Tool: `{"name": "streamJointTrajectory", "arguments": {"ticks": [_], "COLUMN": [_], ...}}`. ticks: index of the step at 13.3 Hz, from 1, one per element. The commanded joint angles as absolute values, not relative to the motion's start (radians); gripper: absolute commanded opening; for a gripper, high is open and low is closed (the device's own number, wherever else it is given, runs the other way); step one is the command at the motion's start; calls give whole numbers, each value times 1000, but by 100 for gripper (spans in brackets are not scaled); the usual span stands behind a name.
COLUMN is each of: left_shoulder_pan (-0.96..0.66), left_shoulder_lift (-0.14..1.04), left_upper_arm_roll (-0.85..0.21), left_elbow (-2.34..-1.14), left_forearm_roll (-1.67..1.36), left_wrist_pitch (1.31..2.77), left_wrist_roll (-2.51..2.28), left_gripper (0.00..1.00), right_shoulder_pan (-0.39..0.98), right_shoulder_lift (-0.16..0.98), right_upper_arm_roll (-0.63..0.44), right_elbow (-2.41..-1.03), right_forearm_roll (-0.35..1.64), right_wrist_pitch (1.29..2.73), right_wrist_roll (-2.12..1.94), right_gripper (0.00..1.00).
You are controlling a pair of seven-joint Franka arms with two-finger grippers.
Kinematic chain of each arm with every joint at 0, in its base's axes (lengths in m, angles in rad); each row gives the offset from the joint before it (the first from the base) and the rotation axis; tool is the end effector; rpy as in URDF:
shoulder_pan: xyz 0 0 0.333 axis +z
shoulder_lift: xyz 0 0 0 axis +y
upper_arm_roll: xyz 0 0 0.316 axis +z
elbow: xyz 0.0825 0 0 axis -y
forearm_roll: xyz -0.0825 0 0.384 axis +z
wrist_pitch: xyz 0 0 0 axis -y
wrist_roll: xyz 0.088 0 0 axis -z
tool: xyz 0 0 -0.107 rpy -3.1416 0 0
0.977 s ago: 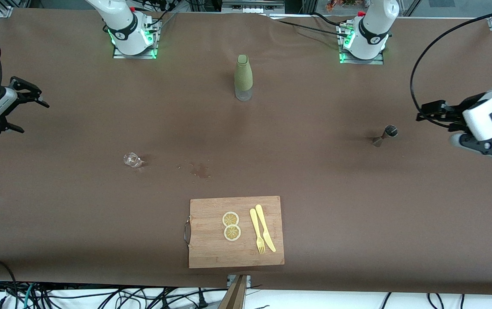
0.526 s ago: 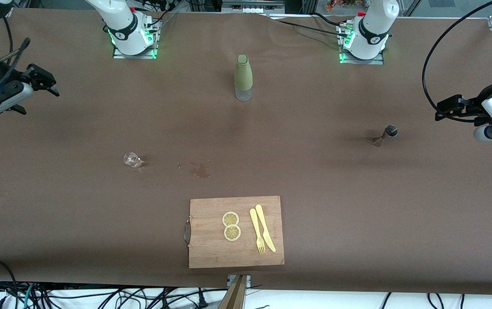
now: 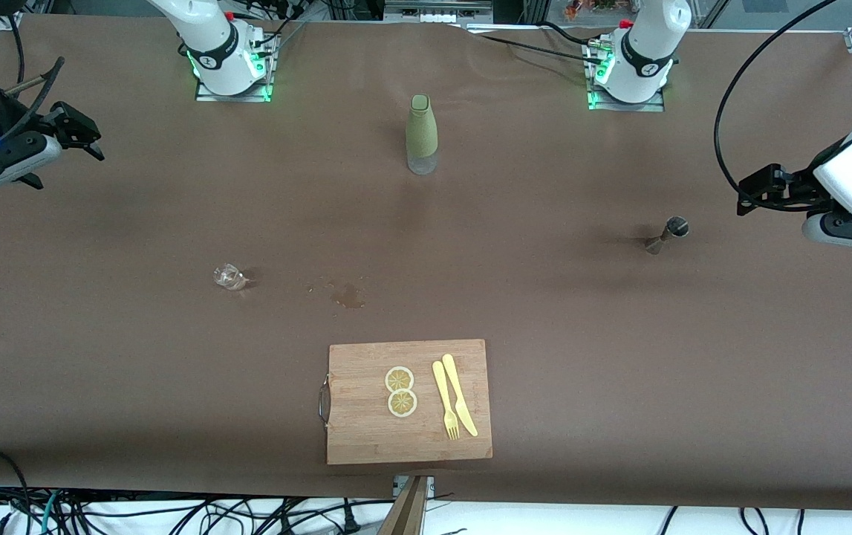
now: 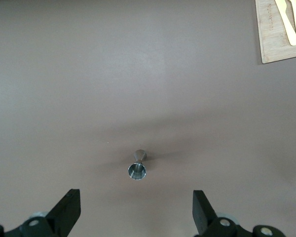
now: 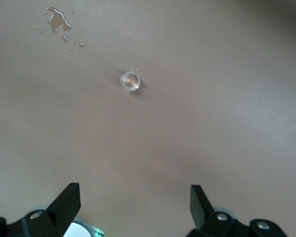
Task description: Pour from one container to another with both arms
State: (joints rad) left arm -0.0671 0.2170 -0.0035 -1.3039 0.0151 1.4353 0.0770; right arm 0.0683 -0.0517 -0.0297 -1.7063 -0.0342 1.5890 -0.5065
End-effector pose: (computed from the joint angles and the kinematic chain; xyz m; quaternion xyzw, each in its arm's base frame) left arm 0.6052 -0.0408 0.6113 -0.9964 0.0729 0.0428 0.0070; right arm 0.5362 0.0167 0.5904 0.9622 0.2699 -0.0357 0.0083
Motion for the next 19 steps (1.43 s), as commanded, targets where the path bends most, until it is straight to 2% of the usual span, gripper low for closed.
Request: {"name": "streamJointTrajectory", "arguments": {"ticks": [1, 6, 14, 19], "left_shoulder_pan": [-69, -69, -69, -69], "left_shoulder_lift": [227, 229, 238, 238], "left_upper_arm_roll": [-5, -5, -3, -3], "left_elbow": [-1285, -1285, -1284, -1284], "left_forearm_roll": [35, 37, 37, 37], "left_wrist_pitch": [1431, 1430, 1430, 1430], "left_wrist_roll": [95, 95, 95, 95], "left_gripper": [100, 100, 100, 100], "right_shoulder_pan": [68, 67, 69, 69], "right_shoulder_lift": [-57, -55, -60, -66], "right_upper_arm_roll": [-28, -28, -21, -20], "right_elbow": [-1704, -1706, -1700, -1697], "right_forearm_roll": [-41, -41, 41, 55], "right_wrist_pitch": [1572, 1563, 1533, 1514], "right_wrist_roll": [-489, -483, -117, -100], "right_gripper": [99, 99, 99, 99]}}
